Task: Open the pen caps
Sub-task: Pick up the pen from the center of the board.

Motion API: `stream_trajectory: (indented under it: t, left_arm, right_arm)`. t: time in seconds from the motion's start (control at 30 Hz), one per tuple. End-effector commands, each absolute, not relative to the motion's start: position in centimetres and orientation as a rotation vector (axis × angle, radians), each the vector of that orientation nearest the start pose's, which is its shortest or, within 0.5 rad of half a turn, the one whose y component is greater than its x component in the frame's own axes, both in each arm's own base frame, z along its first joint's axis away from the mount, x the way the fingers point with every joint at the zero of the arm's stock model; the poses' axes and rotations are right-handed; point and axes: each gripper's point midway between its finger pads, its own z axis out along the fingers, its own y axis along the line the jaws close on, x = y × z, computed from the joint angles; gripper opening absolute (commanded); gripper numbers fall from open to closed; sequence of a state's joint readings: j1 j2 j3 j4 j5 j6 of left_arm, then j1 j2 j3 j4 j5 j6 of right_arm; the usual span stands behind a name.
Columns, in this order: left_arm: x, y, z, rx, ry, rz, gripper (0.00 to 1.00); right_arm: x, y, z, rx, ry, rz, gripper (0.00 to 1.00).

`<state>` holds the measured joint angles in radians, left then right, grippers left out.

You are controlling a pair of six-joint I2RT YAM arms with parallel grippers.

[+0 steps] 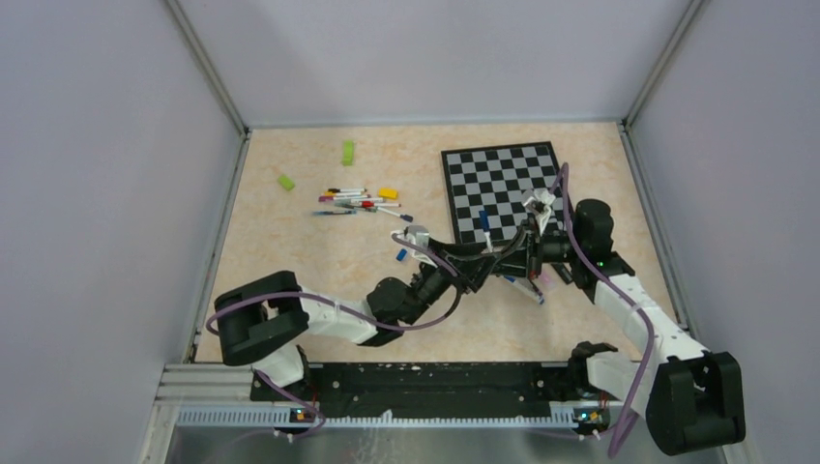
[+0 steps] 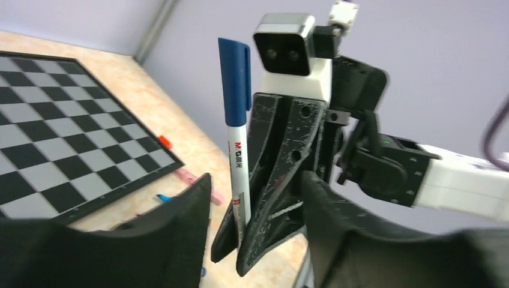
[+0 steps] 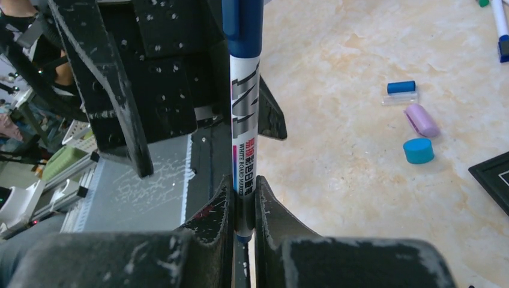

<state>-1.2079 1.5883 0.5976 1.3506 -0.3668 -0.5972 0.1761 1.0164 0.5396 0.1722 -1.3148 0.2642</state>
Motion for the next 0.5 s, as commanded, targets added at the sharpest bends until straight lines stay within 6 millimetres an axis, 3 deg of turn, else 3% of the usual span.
stream_trajectory:
  t: [0.0,0.13,0.23,0.47]
  left_arm:
    - [18.5,-37.7,30.9,0.140,1.112,-1.449,0.70]
    - [18.7,-37.2,31.0,0.308,1.230,-1.592,0.86]
    - [18.5,-36.3,32.3,0.372,1.220,-1.616,0.95]
    - [19.3,-37.6,32.4,0.445,1.303,-1.607,0.94]
  right_arm:
    - [17.1,20.8,22.0,-1.031,1.564,1.500,0.00]
    - [16.9,20.7,21.4,-1.069,1.544,1.485,0.00]
    - [16.7,20.7,21.2,-1.071,1.550,1.500,0.00]
    - [16.6,20.7,20.7,-1.064,1.561,1.533,0.00]
